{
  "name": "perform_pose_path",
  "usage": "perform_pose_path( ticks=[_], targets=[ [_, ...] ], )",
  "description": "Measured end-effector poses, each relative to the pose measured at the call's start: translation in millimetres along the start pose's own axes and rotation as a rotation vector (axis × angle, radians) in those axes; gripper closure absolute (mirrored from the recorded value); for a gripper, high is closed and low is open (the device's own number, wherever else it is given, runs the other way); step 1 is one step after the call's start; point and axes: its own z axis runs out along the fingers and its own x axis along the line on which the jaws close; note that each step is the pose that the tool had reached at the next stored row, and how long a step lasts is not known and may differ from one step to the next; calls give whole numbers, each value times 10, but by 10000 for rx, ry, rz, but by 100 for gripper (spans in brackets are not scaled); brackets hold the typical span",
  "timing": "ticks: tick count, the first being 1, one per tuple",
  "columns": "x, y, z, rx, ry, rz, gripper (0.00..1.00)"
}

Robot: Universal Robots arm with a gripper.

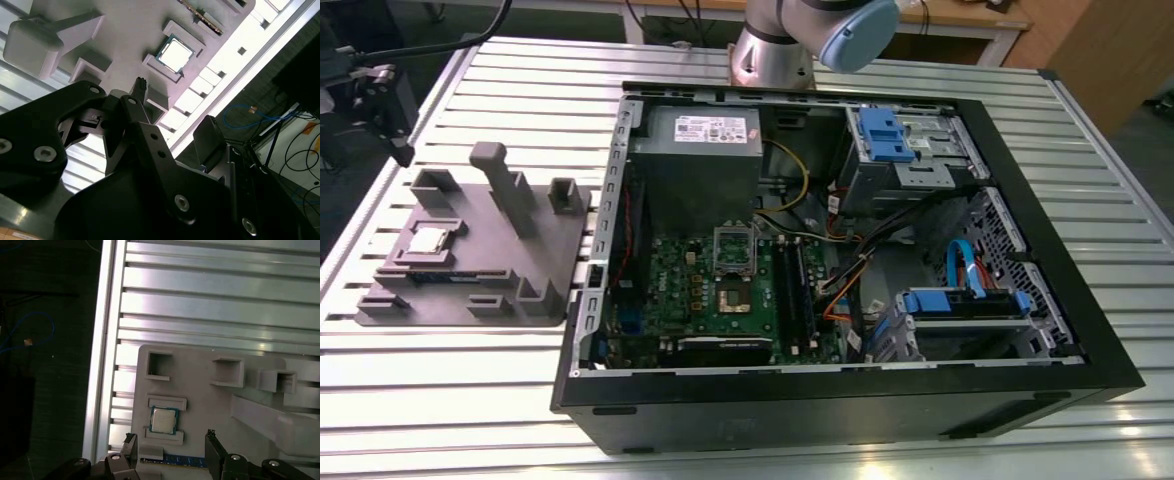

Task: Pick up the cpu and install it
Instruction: 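Pick up the cpu and move it towards the insertion slot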

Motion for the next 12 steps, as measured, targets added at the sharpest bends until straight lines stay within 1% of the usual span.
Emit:
perform_pose_path(
  ticks=[6, 8, 12],
  targets=[
    [0, 0, 10, 0, 0, 0, 35],
    [0, -1, 27, 0, 0, 0, 35],
    [0, -2, 35, 0, 0, 0, 35]
  ],
)
